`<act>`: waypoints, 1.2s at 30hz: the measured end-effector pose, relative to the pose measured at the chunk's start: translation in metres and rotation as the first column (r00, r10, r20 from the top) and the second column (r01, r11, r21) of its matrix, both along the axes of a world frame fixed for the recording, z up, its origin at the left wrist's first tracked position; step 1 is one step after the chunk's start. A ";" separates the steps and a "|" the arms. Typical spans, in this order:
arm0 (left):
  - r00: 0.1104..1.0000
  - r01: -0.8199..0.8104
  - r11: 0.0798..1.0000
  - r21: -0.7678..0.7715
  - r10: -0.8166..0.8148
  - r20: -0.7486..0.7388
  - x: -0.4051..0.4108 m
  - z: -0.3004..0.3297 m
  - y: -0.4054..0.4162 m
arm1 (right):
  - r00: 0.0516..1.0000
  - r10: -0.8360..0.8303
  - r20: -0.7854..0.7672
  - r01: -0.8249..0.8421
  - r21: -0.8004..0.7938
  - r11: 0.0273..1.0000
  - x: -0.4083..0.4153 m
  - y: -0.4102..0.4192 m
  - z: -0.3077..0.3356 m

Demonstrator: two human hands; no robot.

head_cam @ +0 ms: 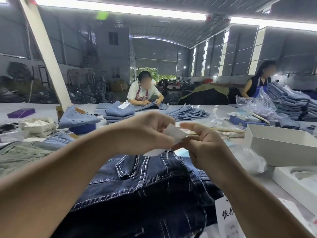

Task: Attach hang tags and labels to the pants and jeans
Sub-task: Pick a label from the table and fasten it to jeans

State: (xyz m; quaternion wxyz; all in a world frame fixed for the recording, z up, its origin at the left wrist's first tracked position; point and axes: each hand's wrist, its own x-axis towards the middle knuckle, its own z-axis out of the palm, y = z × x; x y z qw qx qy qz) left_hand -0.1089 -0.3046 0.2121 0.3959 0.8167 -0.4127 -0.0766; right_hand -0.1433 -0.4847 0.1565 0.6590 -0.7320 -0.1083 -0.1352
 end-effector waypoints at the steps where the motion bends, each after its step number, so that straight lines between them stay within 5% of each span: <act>1: 0.999 0.032 0.999 0.021 -0.031 -0.041 -0.002 0.000 0.003 | 1.000 -0.009 0.002 0.009 -0.030 1.000 0.000 0.001 -0.002; 4: 0.983 0.075 0.997 0.020 -0.070 -0.170 -0.003 -0.002 0.009 | 0.999 -0.054 0.006 0.054 -0.092 0.994 -0.003 0.004 -0.007; 7: 0.958 -0.050 0.993 -0.103 0.018 -0.287 0.004 -0.011 0.006 | 0.999 -0.040 0.024 0.042 -0.103 0.994 -0.008 0.010 -0.008; 12: 0.937 -0.267 0.963 0.026 0.266 -0.229 0.018 -0.029 -0.004 | 0.999 0.018 0.046 -0.017 -0.017 1.000 -0.007 0.018 -0.004; 17: 0.880 -0.209 0.968 -0.137 0.126 -0.458 0.028 -0.029 -0.001 | 0.999 -0.017 0.046 0.021 -0.083 0.996 -0.002 0.014 -0.009; 25: 0.848 -0.331 0.888 -0.319 0.133 -0.512 0.045 -0.047 -0.013 | 0.982 -0.188 0.011 0.186 0.114 0.976 0.008 -0.009 -0.012; 29: 0.806 -0.425 0.824 -0.375 0.156 -0.571 0.049 -0.062 -0.014 | 0.968 -0.238 0.075 0.234 0.051 0.971 0.014 -0.015 -0.008; 36: 0.896 -0.381 0.899 -0.217 0.302 -0.325 0.039 -0.072 -0.018 | 0.910 -0.285 0.302 0.320 -0.074 0.945 0.023 0.002 0.000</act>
